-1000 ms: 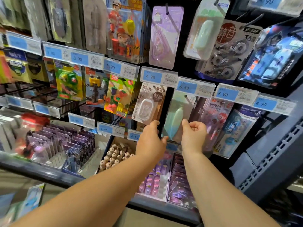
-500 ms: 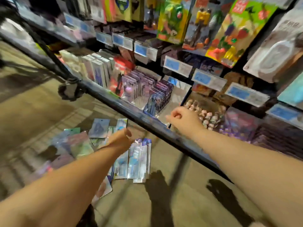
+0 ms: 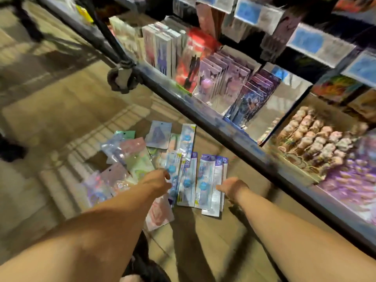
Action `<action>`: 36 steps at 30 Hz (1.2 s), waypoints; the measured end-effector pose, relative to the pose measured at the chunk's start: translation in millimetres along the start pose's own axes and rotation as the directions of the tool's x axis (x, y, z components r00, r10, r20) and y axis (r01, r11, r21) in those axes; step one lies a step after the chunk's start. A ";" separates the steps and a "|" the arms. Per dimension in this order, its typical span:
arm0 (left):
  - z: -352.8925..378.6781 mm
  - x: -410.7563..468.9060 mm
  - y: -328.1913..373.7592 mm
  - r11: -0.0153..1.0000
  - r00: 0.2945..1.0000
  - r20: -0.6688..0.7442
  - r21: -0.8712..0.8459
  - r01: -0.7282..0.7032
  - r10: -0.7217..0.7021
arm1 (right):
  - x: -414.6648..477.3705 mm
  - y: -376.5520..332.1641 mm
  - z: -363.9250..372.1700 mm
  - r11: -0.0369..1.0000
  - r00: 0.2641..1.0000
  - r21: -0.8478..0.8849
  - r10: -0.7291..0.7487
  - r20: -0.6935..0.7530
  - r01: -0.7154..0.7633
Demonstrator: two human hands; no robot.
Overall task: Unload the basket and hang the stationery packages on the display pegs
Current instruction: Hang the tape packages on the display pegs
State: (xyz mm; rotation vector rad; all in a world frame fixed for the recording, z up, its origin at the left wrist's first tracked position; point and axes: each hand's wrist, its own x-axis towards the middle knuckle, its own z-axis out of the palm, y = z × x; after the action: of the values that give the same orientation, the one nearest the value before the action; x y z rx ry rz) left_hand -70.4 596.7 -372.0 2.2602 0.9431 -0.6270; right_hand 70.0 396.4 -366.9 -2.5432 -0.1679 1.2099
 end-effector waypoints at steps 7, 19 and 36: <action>34.5 26.2 6.8 0.998 1.000 -0.002 -0.052 0.026 -0.027 | 33.3 12.9 16.1 0.973 0.998 0.228 0.032 -0.044 -0.021; 42.4 70.6 11.4 0.987 0.979 -0.125 -0.027 0.159 -0.161 | 71.7 3.3 36.5 0.982 0.954 -0.053 0.163 -0.252 -0.182; 35.6 91.8 19.3 0.952 0.958 -0.044 0.114 0.285 -0.282 | 87.0 40.7 57.1 0.833 0.997 0.549 0.079 0.015 -0.074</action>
State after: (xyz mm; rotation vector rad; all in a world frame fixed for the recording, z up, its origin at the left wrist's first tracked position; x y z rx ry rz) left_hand -4.3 604.1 -447.2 2.2593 1.2901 -0.7980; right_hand 79.9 392.3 -478.1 -2.0587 0.2573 1.0788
